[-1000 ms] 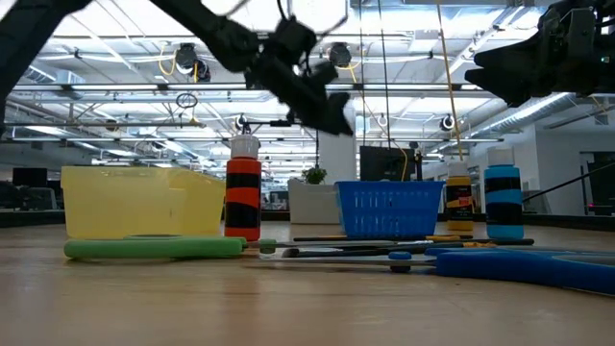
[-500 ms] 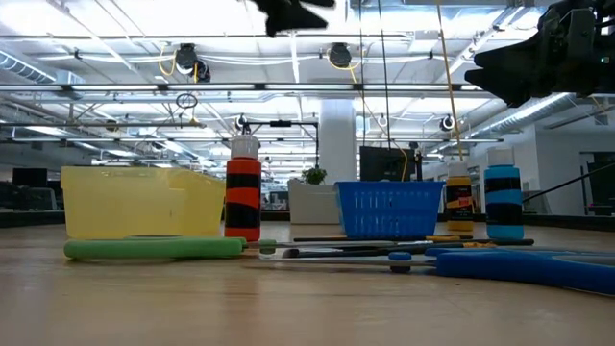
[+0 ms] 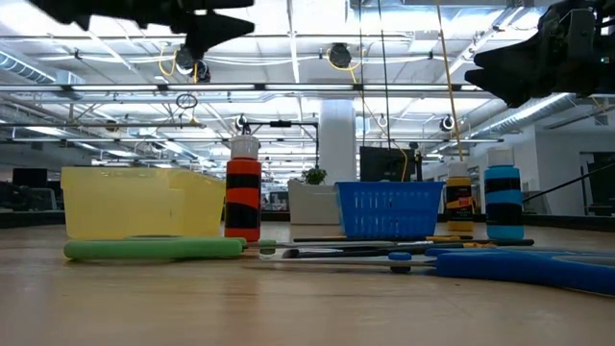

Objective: Pick & Place Paint Supplies
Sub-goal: Put the bottom gold paint brush into the yellow bin

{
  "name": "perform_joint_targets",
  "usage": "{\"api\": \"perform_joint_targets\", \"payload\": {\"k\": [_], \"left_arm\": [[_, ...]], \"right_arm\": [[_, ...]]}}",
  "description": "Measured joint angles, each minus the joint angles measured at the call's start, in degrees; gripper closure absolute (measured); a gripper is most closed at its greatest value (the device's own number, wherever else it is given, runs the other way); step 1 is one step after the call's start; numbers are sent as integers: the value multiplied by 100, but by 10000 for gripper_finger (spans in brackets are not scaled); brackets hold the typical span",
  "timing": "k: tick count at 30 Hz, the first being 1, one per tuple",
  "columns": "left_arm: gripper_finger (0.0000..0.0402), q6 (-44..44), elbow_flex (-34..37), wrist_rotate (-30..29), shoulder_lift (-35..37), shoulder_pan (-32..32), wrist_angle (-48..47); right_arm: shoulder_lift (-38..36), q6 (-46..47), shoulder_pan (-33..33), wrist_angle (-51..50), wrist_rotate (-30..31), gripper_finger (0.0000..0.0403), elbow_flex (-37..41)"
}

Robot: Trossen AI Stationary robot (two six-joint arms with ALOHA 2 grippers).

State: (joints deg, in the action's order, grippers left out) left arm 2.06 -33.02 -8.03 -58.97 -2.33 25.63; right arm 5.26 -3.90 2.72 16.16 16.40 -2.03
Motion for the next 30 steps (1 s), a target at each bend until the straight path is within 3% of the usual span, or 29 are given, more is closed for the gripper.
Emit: {"api": "perform_joint_targets", "payload": {"k": [7,13,22,26,28,30], "left_arm": [[135,240,542,7,93,0,561],[135,557,558,9,-143,0,468],[135,734,552,12,-374,2,546],[135,730,552,11,-374,4,556],[135,734,552,11,-374,4,559],[135,732,552,12,-374,4,559]], "right_arm": [[82,309,-4,691,1,156,0],[143,1528,-3,2069,18,156,0],[144,1079,-4,3124,167,156,0],[144,711,-4,2899,465,156,0],[157,714,-4,2543,283,156,0],[290,885,-2,2423,-572,156,0]]}}
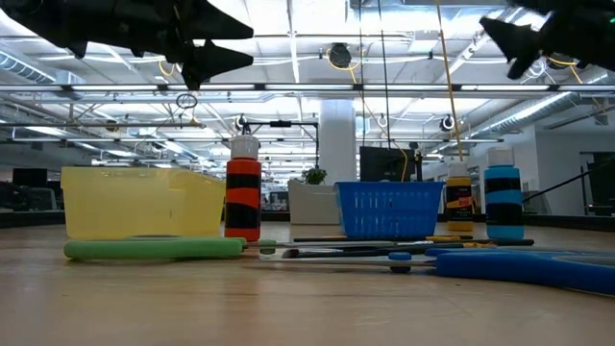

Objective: Pick & Place Paint Supplies
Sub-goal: Put the bottom gold paint brush into the yellow bin

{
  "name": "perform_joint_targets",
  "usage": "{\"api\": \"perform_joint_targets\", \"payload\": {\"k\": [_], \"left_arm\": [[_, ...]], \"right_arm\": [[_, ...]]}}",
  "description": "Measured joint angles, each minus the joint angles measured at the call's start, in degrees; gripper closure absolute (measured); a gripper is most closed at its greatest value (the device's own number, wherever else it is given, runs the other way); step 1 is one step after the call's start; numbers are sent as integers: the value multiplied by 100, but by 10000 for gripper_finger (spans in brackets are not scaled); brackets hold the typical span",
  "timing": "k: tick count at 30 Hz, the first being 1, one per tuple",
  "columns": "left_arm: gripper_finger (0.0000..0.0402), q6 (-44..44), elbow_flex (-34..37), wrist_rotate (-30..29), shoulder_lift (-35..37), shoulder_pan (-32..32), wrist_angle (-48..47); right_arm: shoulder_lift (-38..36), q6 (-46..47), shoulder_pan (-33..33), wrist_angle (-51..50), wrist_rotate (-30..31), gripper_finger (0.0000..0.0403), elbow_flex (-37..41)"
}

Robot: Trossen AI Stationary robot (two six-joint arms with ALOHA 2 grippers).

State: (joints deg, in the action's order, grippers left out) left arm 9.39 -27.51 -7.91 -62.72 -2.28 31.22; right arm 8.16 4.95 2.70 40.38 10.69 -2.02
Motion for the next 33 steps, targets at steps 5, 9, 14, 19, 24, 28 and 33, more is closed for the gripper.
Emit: {"api": "perform_joint_targets", "payload": {"k": [5,9,14,19,24,28,33], "left_arm": [[135,-123,0,-10,0,0,20],[135,-180,0,-14,2,0,75],[135,-177,0,-19,1,1,43],[135,-161,0,-21,2,7,11],[135,-136,0,-16,1,4,-45],[135,-106,-2,-14,2,2,-217],[135,-22,-2,-14,1,2,-288]], "right_arm": [[989,655,206,469,-1493,156,-199],[2397,489,736,-358,-991,156,-882],[4365,485,1262,-1680,-772,156,-2245],[6091,466,1752,-2982,-777,156,-3650],[7348,201,2036,-4081,-777,156,-4466],[7775,181,2073,-4702,-762,156,-4573],[8008,323,2070,-4819,-427,156,-4337]]}}
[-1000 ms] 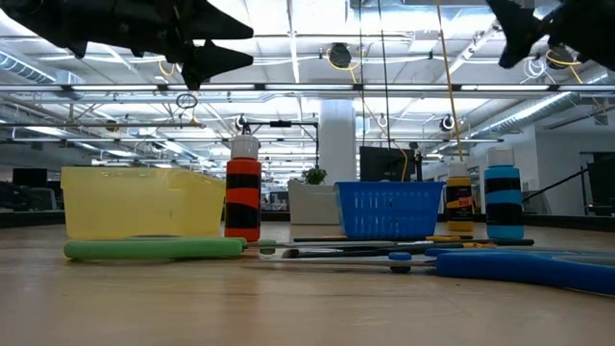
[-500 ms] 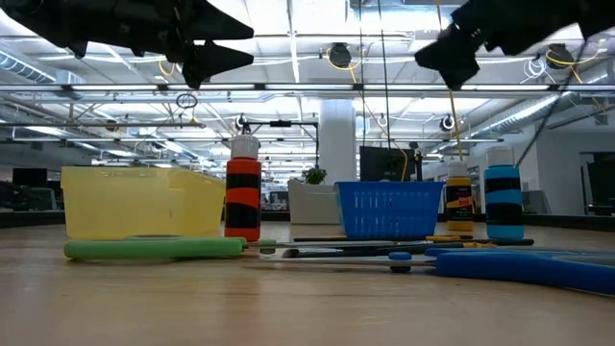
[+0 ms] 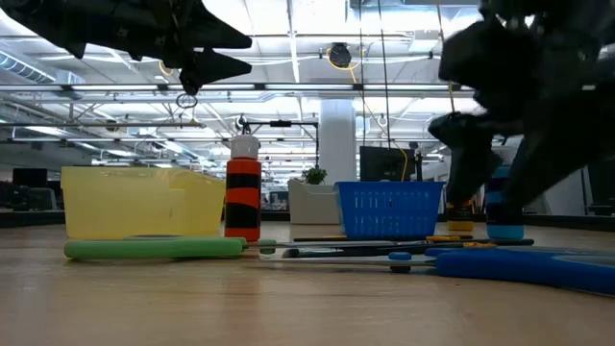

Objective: Pick & Place Paint Supplies
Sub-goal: Put the bottom gold paint brush into the yellow bin

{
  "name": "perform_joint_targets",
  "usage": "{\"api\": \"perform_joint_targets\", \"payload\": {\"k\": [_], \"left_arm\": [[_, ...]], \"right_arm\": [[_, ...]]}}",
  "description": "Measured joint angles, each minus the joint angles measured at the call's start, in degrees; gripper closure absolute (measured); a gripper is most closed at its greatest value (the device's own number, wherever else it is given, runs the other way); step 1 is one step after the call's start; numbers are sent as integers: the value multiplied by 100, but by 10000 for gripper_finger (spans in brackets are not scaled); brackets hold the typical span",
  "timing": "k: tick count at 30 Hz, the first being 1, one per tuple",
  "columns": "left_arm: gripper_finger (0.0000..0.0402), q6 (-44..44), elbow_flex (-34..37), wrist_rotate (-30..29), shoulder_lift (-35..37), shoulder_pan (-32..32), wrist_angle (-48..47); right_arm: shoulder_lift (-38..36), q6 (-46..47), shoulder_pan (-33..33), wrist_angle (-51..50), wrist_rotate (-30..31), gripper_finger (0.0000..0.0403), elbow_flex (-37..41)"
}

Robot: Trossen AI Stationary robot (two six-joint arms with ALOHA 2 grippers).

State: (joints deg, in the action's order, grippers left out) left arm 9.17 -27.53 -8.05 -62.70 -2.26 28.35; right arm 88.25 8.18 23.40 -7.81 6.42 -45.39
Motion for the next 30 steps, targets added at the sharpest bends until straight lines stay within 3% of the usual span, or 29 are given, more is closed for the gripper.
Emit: {"api": "perform_joint_targets", "payload": {"k": [5,12,17,24,30], "left_arm": [[135,2,0,0,1,0,6],[135,2,0,0,1,0,10],[135,208,0,0,1,-15,10],[135,628,-4,47,-81,-178,31],[135,688,-4,4,-524,-465,323]], "right_arm": [[90,-160,25,19,146,161,154],[141,-309,267,710,258,209,154],[457,-445,335,1163,551,263,158],[767,-479,334,1343,592,390,157],[770,-292,341,1365,862,398,156]]}}
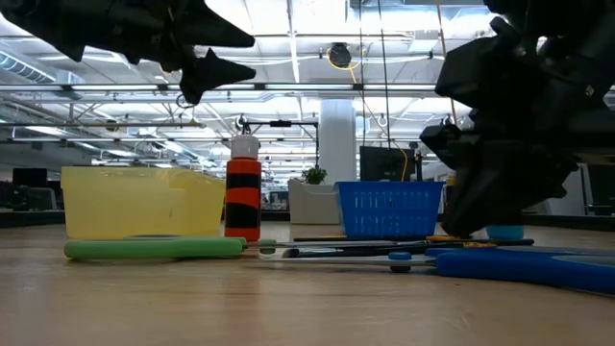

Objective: Pick & Place Paint Supplies
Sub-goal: Put the bottom gold paint brush into the yellow bin

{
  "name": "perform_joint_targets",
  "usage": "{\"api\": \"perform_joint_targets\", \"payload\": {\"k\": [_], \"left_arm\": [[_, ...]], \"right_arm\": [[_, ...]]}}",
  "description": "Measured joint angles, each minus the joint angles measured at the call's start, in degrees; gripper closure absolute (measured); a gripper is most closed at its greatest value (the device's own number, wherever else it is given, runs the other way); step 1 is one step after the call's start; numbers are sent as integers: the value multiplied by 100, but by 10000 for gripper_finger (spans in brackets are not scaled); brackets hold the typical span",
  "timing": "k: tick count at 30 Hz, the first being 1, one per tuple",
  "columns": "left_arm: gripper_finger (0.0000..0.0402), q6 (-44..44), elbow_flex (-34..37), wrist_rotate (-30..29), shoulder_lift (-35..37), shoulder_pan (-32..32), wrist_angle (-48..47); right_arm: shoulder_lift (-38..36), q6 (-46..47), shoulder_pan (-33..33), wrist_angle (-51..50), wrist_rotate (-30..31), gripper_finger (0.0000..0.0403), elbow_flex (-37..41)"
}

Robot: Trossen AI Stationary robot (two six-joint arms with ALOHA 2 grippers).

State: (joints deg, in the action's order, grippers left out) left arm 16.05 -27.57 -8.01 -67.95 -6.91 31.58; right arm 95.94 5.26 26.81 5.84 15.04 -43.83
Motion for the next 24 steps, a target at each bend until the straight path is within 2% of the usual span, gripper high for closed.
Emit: {"api": "perform_joint_targets", "payload": {"k": [6,11,18,24], "left_arm": [[135,244,0,-10,-572,-90,513],[135,451,0,-9,-826,-89,557],[135,872,0,50,-1132,-110,567],[135,439,-57,51,-1208,-235,627]], "right_arm": [[0,-64,30,-77,-6,402,0],[-2,-147,30,-458,-44,402,0],[-15,-144,26,-411,-618,403,-7],[-82,-127,42,-452,-589,403,-3]]}}
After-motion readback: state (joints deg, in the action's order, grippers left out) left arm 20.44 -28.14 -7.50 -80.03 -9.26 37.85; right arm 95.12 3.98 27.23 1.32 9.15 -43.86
